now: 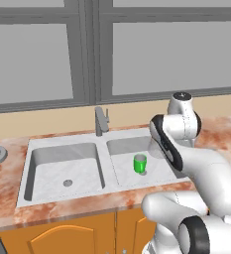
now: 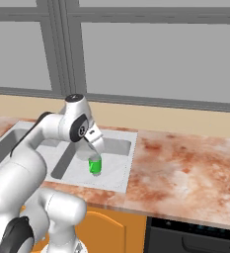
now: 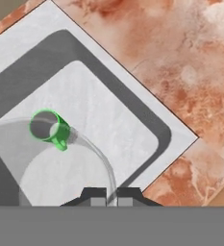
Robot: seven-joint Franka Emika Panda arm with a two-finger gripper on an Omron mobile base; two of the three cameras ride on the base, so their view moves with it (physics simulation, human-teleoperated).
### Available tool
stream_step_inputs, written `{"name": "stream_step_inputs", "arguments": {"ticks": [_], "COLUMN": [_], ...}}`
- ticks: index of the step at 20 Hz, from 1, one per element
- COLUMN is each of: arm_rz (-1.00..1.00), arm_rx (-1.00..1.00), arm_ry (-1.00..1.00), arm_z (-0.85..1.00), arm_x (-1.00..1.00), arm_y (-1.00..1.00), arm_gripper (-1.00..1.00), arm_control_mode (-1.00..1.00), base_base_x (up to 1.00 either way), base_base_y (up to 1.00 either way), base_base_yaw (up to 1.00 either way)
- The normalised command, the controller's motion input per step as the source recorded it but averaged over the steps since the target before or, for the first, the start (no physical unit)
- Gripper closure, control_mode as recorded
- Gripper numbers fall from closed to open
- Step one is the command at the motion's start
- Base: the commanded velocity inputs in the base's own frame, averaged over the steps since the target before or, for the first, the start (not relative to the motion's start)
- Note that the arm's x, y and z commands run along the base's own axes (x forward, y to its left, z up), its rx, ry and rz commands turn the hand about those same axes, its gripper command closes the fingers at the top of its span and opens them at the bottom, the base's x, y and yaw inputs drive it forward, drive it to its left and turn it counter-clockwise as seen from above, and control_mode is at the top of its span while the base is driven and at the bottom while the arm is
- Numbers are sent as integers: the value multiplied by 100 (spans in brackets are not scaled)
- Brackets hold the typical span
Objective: Move any existing items from the left basin to the right basin for drying. Then move the glass cup from the counter to the left basin of the sink for washing.
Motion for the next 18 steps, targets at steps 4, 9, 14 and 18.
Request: {"name": "stream_step_inputs", "arguments": {"ticks": [4,9,14,18], "arm_rz": [12,10,11,12], "arm_rx": [1,0,0,1], "arm_ry": [2,4,3,1], "arm_z": [0,0,-1,-5], "arm_x": [0,0,1,3], "arm_y": [39,58,61,60], "arm_gripper": [100,100,100,100], "arm_control_mode": [-100,-100,-100,-100], "base_base_x": [0,0,0,0], "base_base_y": [0,0,0,0], "base_base_yaw": [0,0,0,0]}}
